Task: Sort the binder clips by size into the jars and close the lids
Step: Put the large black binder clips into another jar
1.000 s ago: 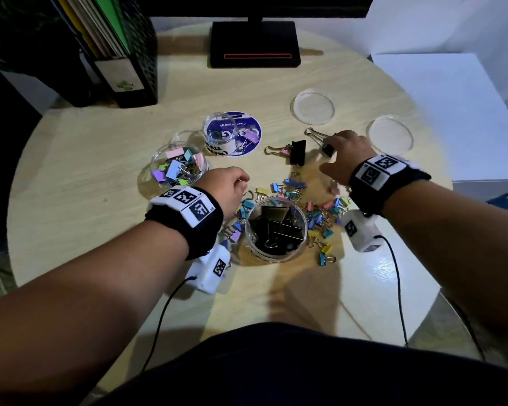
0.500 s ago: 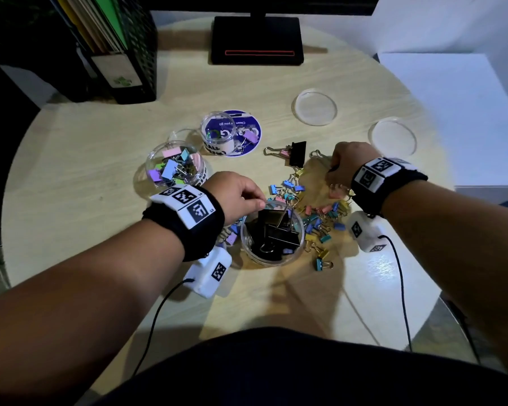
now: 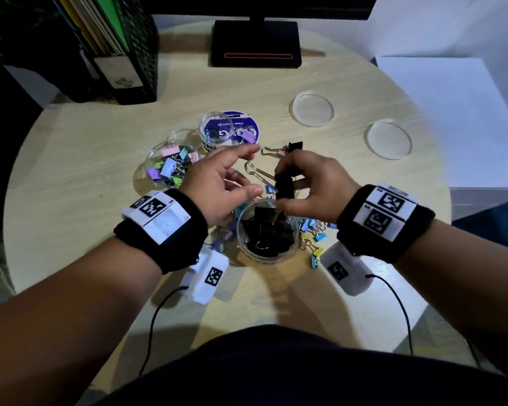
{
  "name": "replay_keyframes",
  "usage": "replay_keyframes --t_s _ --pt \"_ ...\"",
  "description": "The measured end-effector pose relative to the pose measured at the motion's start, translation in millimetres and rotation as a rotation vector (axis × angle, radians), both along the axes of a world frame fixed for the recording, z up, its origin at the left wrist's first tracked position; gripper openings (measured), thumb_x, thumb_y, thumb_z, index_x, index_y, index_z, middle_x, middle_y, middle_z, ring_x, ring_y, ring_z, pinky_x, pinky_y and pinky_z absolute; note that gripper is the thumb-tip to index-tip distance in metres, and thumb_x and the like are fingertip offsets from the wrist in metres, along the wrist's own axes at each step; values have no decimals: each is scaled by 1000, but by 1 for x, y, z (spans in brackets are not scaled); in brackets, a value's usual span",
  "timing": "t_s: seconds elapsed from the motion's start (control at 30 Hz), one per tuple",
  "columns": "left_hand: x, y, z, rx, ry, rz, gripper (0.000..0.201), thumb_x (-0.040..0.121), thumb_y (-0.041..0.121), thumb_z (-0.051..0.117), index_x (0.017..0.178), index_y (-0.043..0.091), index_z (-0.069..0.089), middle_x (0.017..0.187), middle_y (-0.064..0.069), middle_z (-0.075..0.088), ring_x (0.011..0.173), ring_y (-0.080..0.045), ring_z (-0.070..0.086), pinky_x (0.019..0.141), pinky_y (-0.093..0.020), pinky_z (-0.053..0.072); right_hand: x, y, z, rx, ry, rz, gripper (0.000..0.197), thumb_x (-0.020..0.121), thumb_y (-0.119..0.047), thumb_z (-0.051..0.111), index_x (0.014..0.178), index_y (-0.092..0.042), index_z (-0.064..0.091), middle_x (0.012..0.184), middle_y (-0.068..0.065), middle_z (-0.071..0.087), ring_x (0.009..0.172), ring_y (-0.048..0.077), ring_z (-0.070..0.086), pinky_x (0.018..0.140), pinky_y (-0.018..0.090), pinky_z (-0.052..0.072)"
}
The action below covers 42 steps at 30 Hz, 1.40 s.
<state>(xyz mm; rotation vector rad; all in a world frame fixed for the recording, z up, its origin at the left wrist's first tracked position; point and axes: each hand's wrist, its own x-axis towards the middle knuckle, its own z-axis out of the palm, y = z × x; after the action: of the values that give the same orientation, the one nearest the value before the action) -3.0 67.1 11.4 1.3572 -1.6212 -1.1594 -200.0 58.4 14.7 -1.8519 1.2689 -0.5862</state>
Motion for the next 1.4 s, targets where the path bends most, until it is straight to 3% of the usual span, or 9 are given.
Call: replay_keyframes --t_s 0.2,0.33,0.53,0.67,0.77,0.9,1.1,1.3,1.4 --pt "-5 6 4 -67 -16 -8 31 72 9 77 96 28 68 86 15 67 75 3 64 72 -14 52 20 9 -4 -117 92 100 65 60 -27 82 116 -9 53 103 3 61 92 18 61 78 25 50" --pt "-6 9 8 -54 -52 -26 27 71 19 71 94 32 66 82 9 70 75 -15 68 77 -25 55 22 9 -9 -177 300 137 61 63 -32 82 113 -7 57 103 9 63 96 26 57 82 32 45" --pt "-7 10 5 55 -167 -132 40 74 5 75 87 41 65 79 1 68 69 -11 60 74 -25 53 15 10 -20 -319 407 199 42 63 -41 67 90 -9 68 82 9 68 79 34 60 71 46 51" --pt "-7 14 -2 -160 -405 -262 13 73 12 73 85 17 76 82 0 71 76 -13 64 75 -21 48 4 5 -25 -314 343 115 27 66 -20 62 90 -11 72 87 8 70 82 33 61 77 37 47" --pt "-9 22 -9 -247 -504 -368 11 72 13 68 81 15 75 80 0 71 76 -12 62 73 -23 48 -7 -5 -24 -209 328 -19 28 72 -14 61 99 -15 71 100 7 67 97 30 56 82 31 40" --pt "-9 28 -18 -233 -609 -381 22 77 20 71 99 18 70 100 0 65 95 -19 59 87 -36 49 -14 -27 -26 -142 478 -39 36 79 -12 61 114 -18 64 118 3 61 109 24 50 90 29 38" --pt "-9 21 -17 -23 -807 -343 69 82 41 65 142 31 31 148 12 30 135 -12 26 111 -27 19 -16 -61 -54 -41 708 -80 56 83 -30 60 136 -23 43 143 5 40 127 31 36 104 41 36" --pt "-1 26 -27 20 -780 -329 70 83 39 65 143 34 30 148 10 33 135 -12 30 110 -25 21 -14 -85 -71 16 858 -48 57 88 -35 52 141 -25 32 154 3 20 137 34 19 111 47 28" --pt "3 26 -26 49 -740 -306 70 79 42 68 141 36 34 146 11 36 132 -11 34 108 -25 24 -15 -93 -69 28 847 -34 47 88 -28 55 133 -16 45 148 10 32 133 33 31 107 38 32"
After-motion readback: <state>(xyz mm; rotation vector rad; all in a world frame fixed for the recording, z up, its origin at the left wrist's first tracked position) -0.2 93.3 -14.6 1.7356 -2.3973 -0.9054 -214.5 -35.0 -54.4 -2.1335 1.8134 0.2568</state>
